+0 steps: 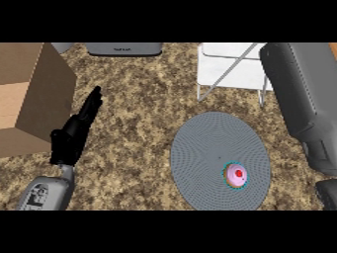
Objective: Pick the can from the placemat and place it in the tiered shelf
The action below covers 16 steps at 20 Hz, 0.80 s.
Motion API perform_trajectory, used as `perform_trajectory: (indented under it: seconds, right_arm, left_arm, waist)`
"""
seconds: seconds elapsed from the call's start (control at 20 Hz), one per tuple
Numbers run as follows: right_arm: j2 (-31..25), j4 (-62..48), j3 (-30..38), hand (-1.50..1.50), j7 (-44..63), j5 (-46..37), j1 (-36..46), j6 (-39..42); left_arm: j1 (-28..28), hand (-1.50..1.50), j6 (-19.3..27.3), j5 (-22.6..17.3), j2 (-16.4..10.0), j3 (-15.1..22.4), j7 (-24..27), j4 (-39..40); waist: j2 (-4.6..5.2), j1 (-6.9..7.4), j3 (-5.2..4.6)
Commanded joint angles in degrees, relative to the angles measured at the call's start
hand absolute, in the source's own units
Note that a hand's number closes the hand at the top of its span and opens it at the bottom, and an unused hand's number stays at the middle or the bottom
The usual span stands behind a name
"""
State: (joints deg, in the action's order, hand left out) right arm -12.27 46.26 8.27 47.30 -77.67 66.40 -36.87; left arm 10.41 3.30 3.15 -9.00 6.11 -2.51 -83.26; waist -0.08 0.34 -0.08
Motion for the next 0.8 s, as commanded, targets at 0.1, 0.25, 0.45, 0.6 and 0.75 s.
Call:
perform_trajectory:
  seconds: [0.1,0.25,0.45,0.6,0.75]
  right_arm:
    - [0.0,7.4,1.5,-1.5,2.1,2.4,-3.3,1.1]
    - [2.7,7.3,1.8,-1.5,2.0,3.4,-1.9,-3.4]
    - [1.1,14.0,3.1,-1.5,-2.2,10.4,-4.8,-0.4]
    - [1.9,16.2,2.6,-1.5,-1.8,13.1,-3.1,3.2]
    - [1.8,15.6,2.5,-1.5,-2.1,12.7,-2.7,0.1]
  left_arm:
    - [-2.8,0.0,0.3,1.8,0.9,1.2,2.2,-1.1]
    - [1.3,0.0,-1.0,0.0,-0.2,-2.0,1.8,2.9]
    - [1.7,0.0,-1.6,0.1,-0.5,-2.3,0.1,1.8]
    - [0.3,0.0,0.3,1.8,1.5,-0.5,-1.0,0.0]
    - [-0.1,0.0,-1.0,1.3,1.0,-1.8,2.4,2.3]
  waist:
    - [-0.17,-0.37,0.09]
    - [0.1,-0.06,0.07]
    - [0.02,-0.33,0.09]
    - [-0.08,-0.26,0.09]
    - [0.11,0.03,0.06]
